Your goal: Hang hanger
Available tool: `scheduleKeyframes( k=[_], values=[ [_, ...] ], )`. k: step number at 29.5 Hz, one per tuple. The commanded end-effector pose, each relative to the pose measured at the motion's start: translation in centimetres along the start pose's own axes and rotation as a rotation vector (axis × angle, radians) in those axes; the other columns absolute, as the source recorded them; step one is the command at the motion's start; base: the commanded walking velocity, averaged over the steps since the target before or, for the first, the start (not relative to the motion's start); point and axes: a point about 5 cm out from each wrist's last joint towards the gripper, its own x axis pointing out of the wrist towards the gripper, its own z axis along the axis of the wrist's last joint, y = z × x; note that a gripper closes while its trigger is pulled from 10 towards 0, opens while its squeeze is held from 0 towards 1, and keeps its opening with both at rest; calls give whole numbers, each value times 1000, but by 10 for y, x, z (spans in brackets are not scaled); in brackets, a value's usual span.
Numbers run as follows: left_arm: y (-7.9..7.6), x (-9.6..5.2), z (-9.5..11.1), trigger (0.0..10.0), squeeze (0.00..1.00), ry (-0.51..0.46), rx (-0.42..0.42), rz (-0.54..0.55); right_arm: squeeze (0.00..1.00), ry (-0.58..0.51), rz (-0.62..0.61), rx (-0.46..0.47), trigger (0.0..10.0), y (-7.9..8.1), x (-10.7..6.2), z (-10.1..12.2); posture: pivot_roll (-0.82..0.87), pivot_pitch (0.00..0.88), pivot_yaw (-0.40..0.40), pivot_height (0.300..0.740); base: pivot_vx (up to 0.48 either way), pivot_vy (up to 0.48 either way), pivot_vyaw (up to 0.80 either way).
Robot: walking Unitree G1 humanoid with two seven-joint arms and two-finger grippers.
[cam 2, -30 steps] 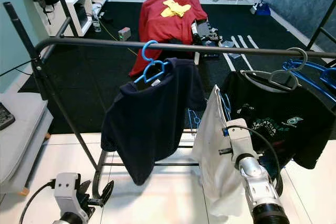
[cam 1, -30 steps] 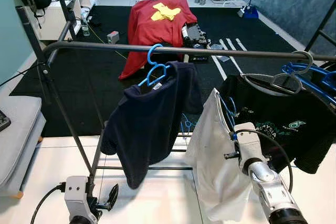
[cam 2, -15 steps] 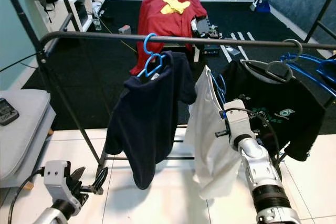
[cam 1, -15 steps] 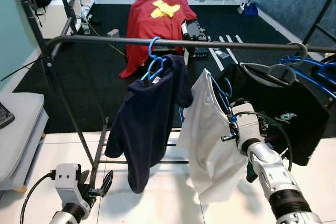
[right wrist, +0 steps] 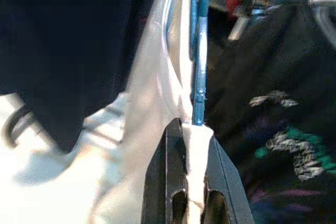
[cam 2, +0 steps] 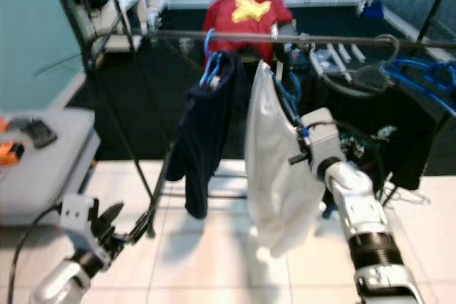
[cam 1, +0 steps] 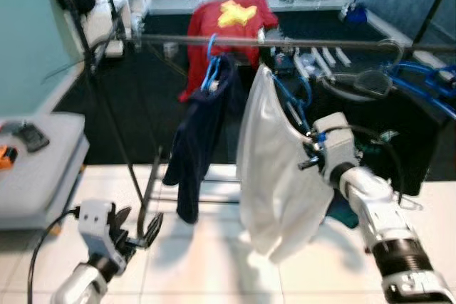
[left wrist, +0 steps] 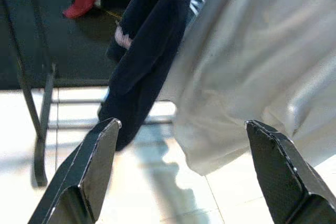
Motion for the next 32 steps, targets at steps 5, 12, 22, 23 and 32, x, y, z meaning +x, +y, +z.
scheduleKeyframes(
  k=[5, 12, 22, 23, 32],
  values=[
    [3, 0, 19, 10000, 0, -48, 66, -14, 0, -55, 335, 1, 10000, 26, -10, 17, -110, 82, -34, 740, 0, 0, 0],
    [4, 4, 65, 10000, 0, -196, 218, -103, 0, -103, 679, 34, 10000, 24, -38, 35, -114, 81, -43, 740, 0, 0, 0],
    [13, -1, 123, 10000, 0, -336, 317, -262, 0, -182, 997, 102, 10000, 21, -69, 64, -120, 76, -36, 740, 0, 0, 0],
    [13, -1, 123, 10000, 0, -336, 317, -262, 0, -182, 997, 102, 10000, 21, -69, 64, -120, 76, -36, 740, 0, 0, 0],
    [6, -4, 133, 10000, 0, -353, 299, -467, 0, -211, 1238, 163, 10000, 40, -76, 78, -121, 62, -31, 740, 0, 0, 0]
  ],
)
